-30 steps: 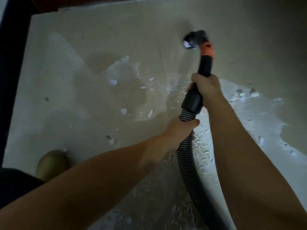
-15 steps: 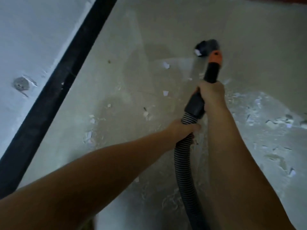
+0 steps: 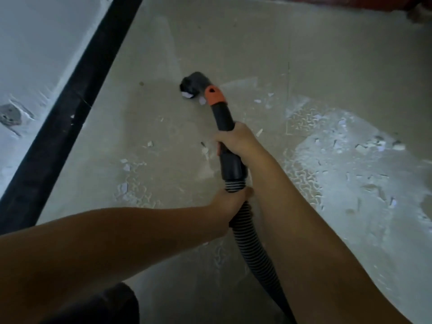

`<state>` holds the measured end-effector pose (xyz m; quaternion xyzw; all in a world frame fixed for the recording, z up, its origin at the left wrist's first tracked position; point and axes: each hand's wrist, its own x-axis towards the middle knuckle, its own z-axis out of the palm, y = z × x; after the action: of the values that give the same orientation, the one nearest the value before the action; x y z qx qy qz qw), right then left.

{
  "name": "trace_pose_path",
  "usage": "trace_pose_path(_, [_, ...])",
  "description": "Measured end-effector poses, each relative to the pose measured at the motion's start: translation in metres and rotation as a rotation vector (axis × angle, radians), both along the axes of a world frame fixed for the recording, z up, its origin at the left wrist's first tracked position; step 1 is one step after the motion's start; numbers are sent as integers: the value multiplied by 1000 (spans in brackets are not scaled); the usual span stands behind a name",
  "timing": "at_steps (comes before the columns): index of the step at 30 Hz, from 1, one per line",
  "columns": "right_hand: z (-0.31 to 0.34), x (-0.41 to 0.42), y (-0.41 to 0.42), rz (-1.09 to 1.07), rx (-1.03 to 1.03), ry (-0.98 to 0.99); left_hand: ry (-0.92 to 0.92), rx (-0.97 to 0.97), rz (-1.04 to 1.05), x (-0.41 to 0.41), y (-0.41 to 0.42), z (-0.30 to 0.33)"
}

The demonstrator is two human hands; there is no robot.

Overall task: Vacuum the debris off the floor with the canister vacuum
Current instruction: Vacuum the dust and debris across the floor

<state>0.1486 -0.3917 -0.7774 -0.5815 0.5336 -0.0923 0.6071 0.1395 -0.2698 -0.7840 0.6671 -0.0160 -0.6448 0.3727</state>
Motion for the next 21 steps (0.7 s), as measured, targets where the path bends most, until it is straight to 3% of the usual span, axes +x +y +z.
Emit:
trace_pose_path(3, [2, -31, -18, -360, -93, 35, 46, -72, -189, 3, -13, 3])
trace_pose_path(6, [11, -60, -24, -601, -98, 73, 46, -104, -227, -4, -24, 5])
trace_pose_path(10, [18, -36, -10, -461, -59, 54, 57, -78, -141, -1, -10, 4])
trace_pose_path(13, [16, 3, 15, -206, 25, -31, -7, -30, -34, 9, 18, 3])
trace_pose_path(17, [15, 25, 46, 141, 114, -48, 58, -64, 33, 19, 46, 1])
trace_pose_path(19, [12, 16, 43, 31, 98, -79, 87, -65, -48, 22, 45, 0])
trace_pose_path(21, [10, -4, 32, -247, 54, -101, 100, -64, -119, 23, 36, 4])
